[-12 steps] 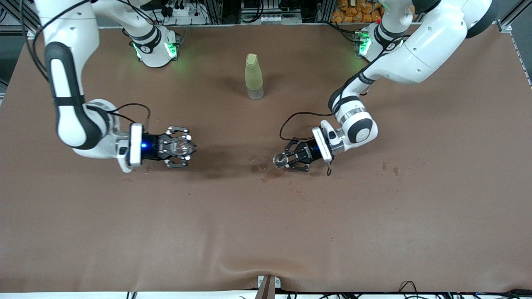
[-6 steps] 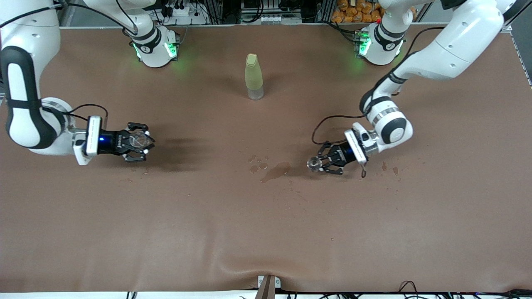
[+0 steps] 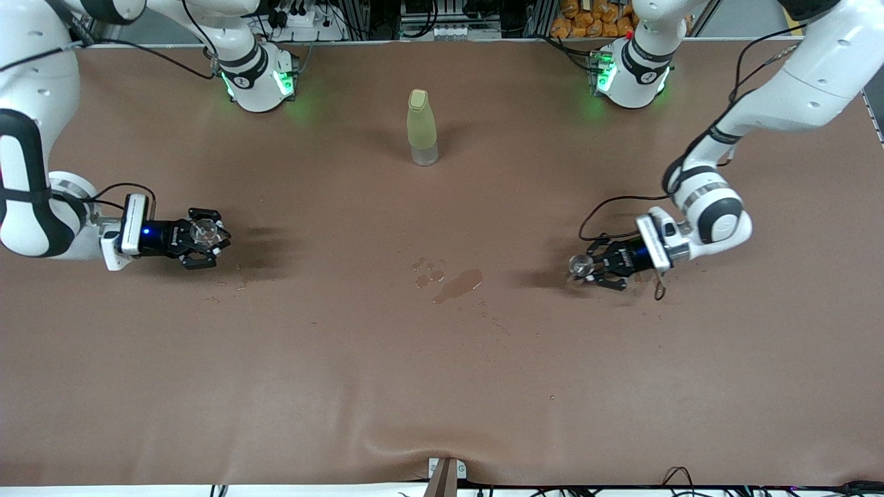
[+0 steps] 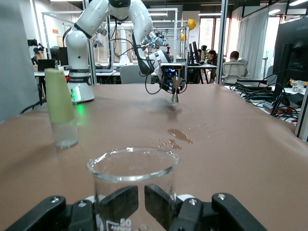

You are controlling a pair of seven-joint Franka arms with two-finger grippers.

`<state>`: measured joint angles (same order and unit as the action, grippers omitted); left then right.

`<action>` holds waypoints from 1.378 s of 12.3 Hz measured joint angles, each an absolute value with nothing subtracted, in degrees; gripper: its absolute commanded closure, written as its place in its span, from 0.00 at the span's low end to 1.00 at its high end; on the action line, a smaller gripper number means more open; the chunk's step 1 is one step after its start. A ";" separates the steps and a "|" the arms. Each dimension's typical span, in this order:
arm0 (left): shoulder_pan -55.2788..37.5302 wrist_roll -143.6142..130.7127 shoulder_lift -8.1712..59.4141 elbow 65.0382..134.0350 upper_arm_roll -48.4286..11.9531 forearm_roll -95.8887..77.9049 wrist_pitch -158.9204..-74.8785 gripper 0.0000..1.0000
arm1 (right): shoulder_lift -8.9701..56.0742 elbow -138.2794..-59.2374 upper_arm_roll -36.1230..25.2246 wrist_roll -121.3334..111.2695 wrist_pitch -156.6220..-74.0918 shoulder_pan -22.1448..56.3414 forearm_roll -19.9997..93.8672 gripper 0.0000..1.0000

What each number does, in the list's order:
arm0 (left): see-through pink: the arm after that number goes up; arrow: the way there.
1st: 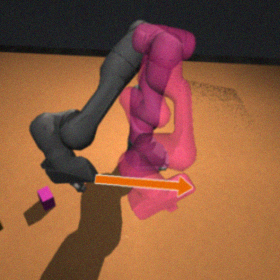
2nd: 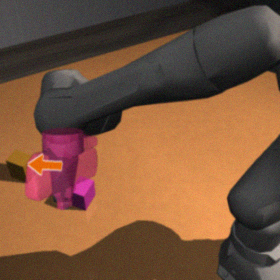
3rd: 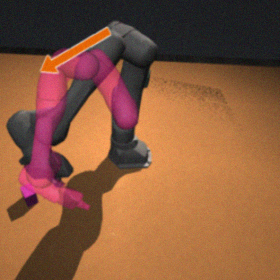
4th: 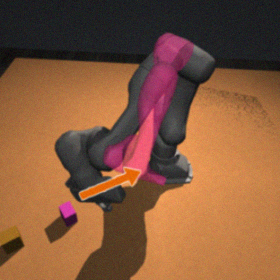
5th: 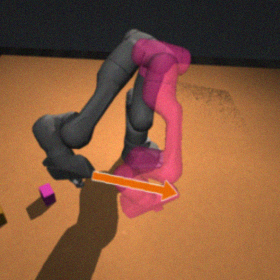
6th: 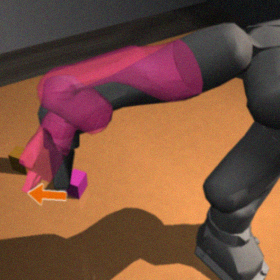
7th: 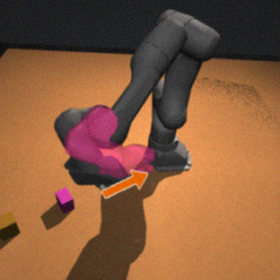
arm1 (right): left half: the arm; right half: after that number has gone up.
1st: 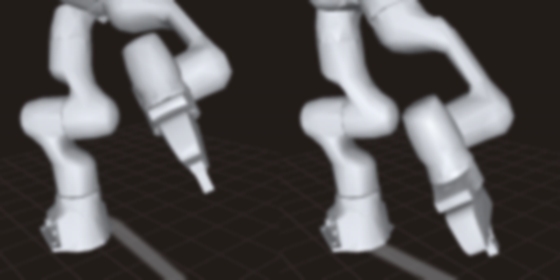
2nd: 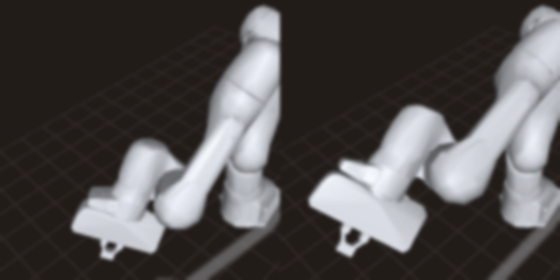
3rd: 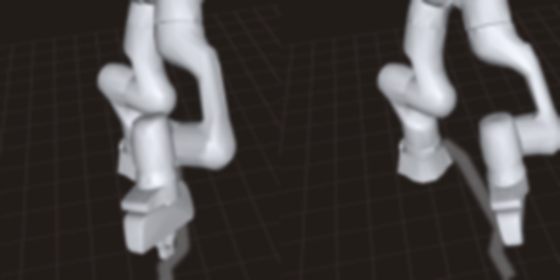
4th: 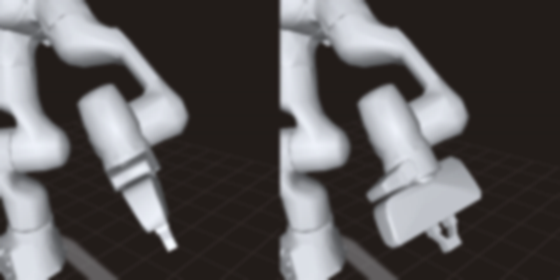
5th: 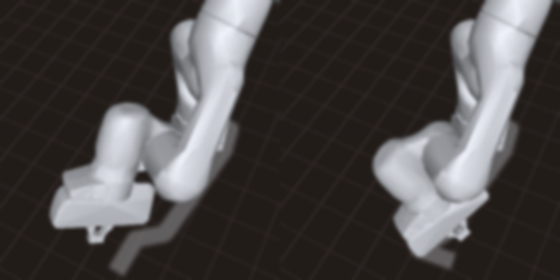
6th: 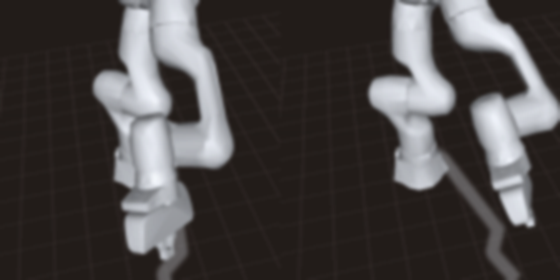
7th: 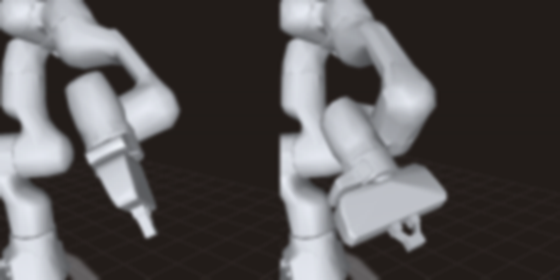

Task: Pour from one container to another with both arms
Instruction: 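Carry the beaker and the jigger apart back toward their spots, then lower the beaker onto the table and open the right gripper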

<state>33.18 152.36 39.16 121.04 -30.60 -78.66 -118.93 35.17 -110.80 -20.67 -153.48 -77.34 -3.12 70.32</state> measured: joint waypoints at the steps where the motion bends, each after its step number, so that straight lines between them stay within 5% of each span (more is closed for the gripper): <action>1: 36.59 151.88 39.69 121.07 -30.54 -74.58 -117.30 1.00 | 37.33 -109.55 -20.66 -155.45 -77.14 -3.72 70.31 1.00; 5: 45.97 150.60 41.48 121.75 -29.85 -69.63 -115.04 1.00 | 43.06 -105.86 -20.63 -157.12 -77.01 -4.54 70.20 1.00; 17: 46.14 149.68 46.11 120.32 -27.67 -69.63 -113.61 1.00 | 53.26 -100.32 -16.66 -158.87 -79.92 -4.73 72.60 1.00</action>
